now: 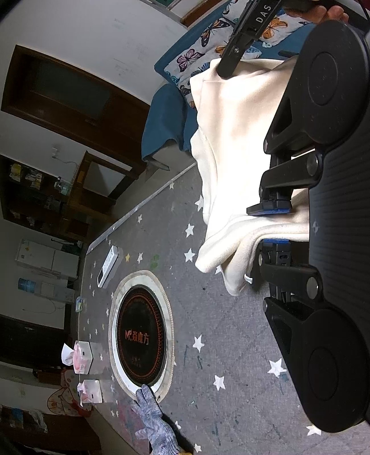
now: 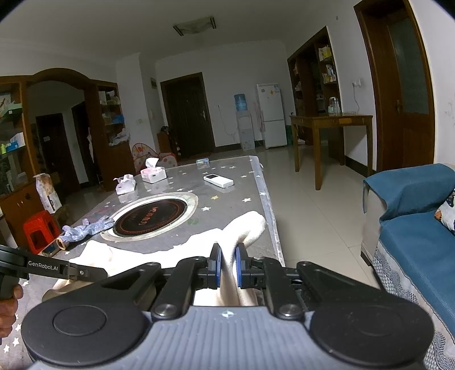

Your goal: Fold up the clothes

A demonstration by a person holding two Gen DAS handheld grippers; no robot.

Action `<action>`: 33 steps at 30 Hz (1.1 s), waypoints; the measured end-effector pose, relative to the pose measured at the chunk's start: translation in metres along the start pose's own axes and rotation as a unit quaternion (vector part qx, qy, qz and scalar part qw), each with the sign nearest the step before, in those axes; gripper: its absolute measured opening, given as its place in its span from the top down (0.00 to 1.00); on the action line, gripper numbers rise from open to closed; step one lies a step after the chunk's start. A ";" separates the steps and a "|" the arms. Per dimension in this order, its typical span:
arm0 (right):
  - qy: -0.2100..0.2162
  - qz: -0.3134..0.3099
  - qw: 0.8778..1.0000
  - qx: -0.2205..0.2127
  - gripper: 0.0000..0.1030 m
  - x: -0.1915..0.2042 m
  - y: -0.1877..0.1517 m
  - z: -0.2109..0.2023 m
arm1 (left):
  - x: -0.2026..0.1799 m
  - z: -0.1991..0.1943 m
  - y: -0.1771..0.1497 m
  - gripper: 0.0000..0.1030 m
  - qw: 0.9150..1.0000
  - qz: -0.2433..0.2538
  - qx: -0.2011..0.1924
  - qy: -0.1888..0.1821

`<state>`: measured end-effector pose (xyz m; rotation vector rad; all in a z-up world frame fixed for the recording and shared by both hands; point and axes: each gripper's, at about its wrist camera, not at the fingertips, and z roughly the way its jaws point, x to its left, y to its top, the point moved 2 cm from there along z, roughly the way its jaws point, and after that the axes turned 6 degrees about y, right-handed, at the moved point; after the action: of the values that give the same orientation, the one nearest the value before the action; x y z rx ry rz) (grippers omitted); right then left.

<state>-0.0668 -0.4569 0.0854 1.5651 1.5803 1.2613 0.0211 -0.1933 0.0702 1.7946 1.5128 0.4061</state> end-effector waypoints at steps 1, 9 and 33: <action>-0.001 0.000 1.000 0.001 0.91 0.000 0.000 0.001 | 0.000 0.001 0.000 0.85 1.000 0.000 0.001 0.001; -0.004 0.004 1.000 0.010 0.91 -0.004 -0.003 0.009 | 0.001 0.008 0.000 0.84 1.000 0.002 0.007 0.003; -0.030 0.025 0.997 0.062 0.91 -0.026 -0.031 0.048 | 0.014 0.039 -0.011 0.79 0.999 -0.002 0.046 0.020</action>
<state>-0.0327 -0.4676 0.0334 1.7132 1.6160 1.1514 0.0430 -0.1932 0.0331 1.8640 1.5848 0.3791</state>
